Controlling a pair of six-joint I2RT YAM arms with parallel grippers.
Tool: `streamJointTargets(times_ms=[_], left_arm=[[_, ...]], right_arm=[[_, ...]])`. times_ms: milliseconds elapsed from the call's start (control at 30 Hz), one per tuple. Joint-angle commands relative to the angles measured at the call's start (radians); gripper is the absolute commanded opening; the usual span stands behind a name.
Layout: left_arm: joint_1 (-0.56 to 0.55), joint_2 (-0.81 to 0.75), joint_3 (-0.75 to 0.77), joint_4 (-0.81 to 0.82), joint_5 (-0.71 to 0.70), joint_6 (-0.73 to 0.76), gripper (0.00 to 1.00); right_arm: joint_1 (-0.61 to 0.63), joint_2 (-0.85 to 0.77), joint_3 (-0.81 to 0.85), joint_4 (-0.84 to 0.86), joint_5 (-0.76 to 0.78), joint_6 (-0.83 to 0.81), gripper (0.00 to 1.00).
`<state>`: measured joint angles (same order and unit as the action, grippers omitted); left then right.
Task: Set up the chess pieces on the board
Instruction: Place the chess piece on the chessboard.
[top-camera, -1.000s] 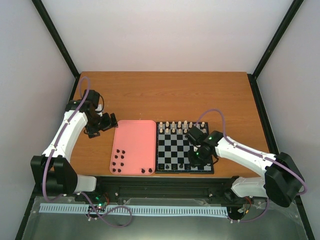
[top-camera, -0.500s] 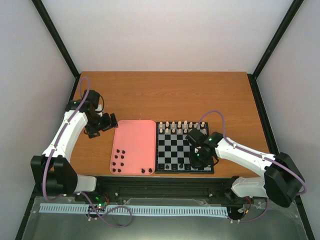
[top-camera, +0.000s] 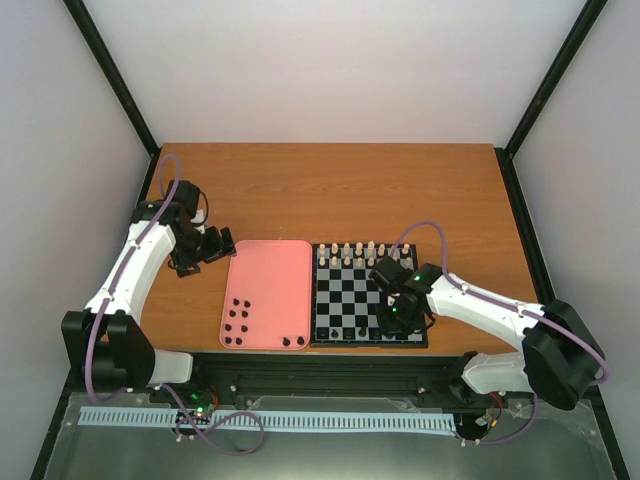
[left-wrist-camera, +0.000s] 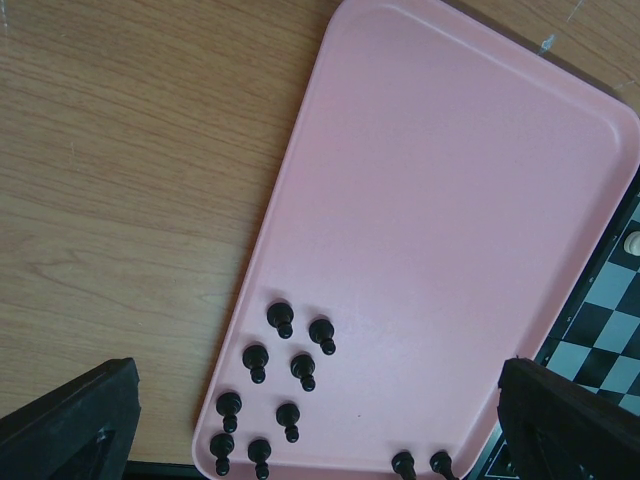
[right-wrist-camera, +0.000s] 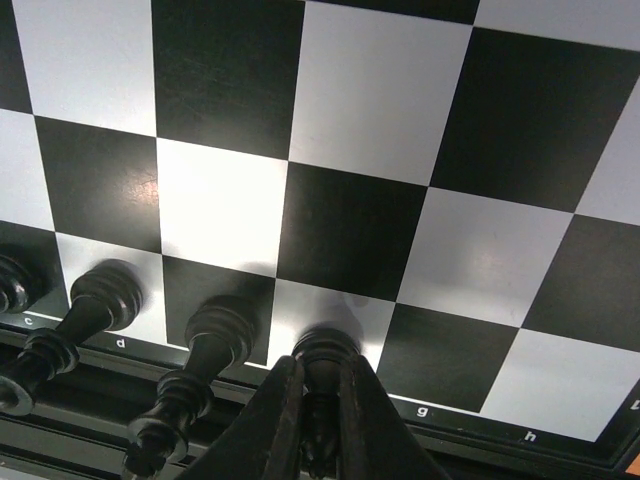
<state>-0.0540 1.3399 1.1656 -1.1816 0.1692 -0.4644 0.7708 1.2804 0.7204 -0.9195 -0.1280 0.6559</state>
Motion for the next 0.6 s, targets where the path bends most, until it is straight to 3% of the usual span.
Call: streamJointTargets(times_ms=[0,167,567], left_arm=[[0.004,-0.004,-0.001,0.010,0.004,0.015,1.00],[0.005,-0.003,-0.001,0.010,0.004,0.013,1.00],[0.004,-0.001,0.006,0.011,0.007,0.011,1.00]], right_arm=[[0.012,0.013,-0.006,0.009,0.019,0.001,0.11],[0.012,0.002,0.004,-0.004,0.030,0.000,0.22],[0.012,-0.026,0.101,-0.062,0.087,-0.003,0.40]])
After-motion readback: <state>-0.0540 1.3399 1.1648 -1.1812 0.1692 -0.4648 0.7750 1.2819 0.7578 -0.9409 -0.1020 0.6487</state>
